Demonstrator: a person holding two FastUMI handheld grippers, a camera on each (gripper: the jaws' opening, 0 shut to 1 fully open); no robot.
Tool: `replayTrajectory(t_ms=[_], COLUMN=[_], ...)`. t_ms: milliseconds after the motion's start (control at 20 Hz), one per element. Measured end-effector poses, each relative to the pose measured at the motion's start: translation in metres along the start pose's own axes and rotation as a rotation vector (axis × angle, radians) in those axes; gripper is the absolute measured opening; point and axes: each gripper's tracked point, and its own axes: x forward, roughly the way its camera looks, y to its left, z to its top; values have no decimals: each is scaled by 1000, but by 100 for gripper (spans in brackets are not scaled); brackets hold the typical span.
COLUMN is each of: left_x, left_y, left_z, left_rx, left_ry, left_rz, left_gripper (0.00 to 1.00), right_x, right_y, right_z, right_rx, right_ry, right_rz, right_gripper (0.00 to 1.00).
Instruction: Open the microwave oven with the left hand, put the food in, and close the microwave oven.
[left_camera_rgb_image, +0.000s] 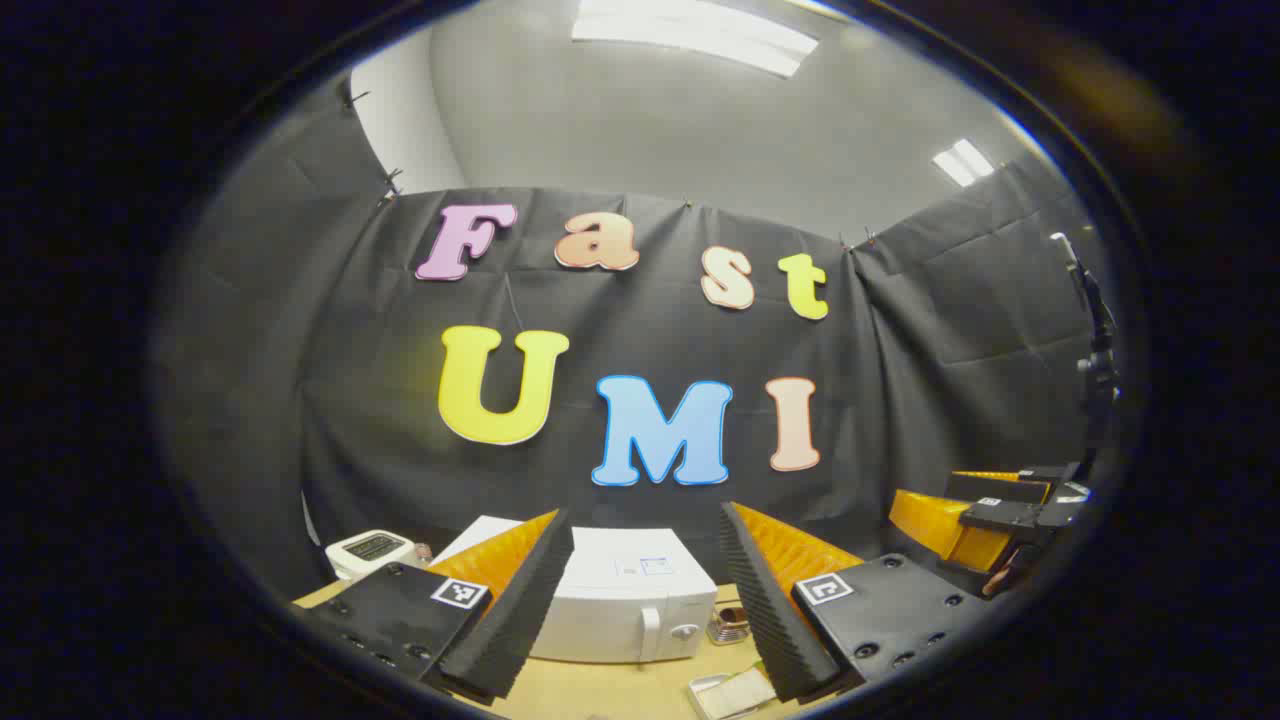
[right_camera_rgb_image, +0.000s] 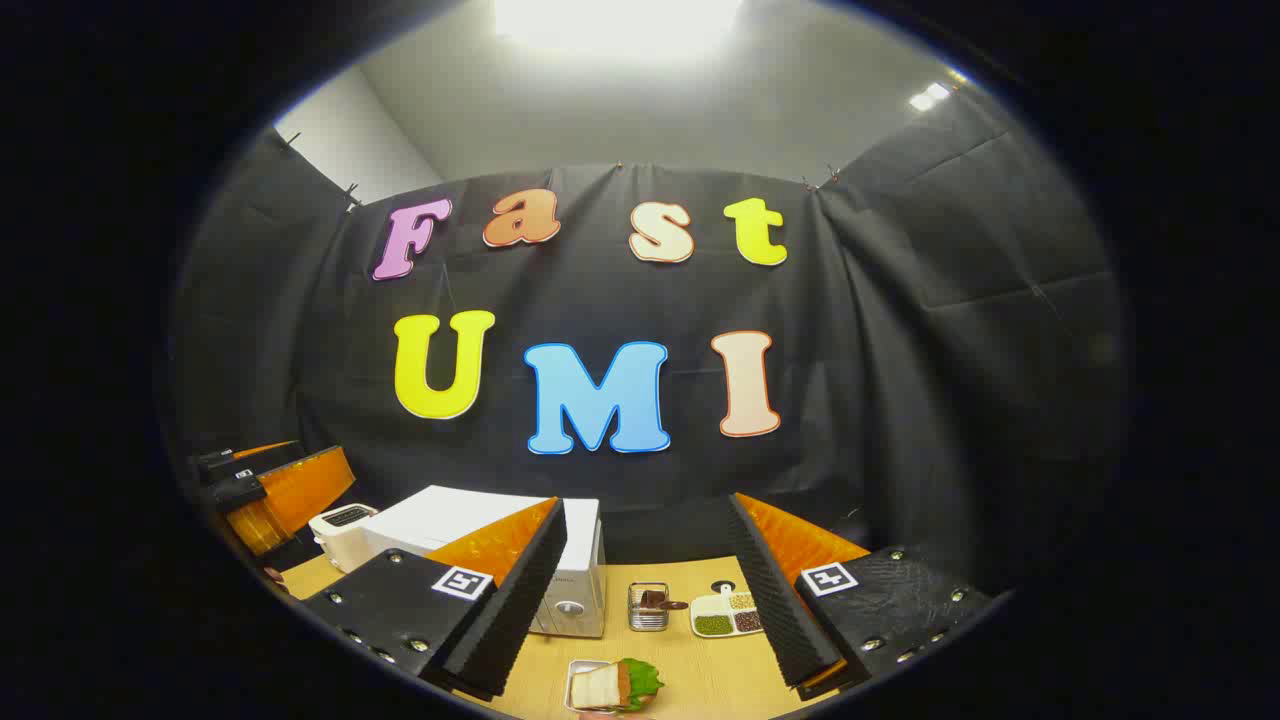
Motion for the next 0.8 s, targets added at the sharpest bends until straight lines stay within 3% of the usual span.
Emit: replayTrajectory(t_ms=[450, 800], left_x=[13, 29], left_y=[-7, -11], left_z=[-8, -51], left_rx=[17, -13], left_ry=[-21, 36], left_rz=[11, -6], left_gripper=[96, 96], right_x=[19, 26], right_y=[5, -7], right_z=[-5, -19], right_rx=[2, 26], right_ry=[5, 41], right_rz=[47, 37], right_gripper=[96, 96])
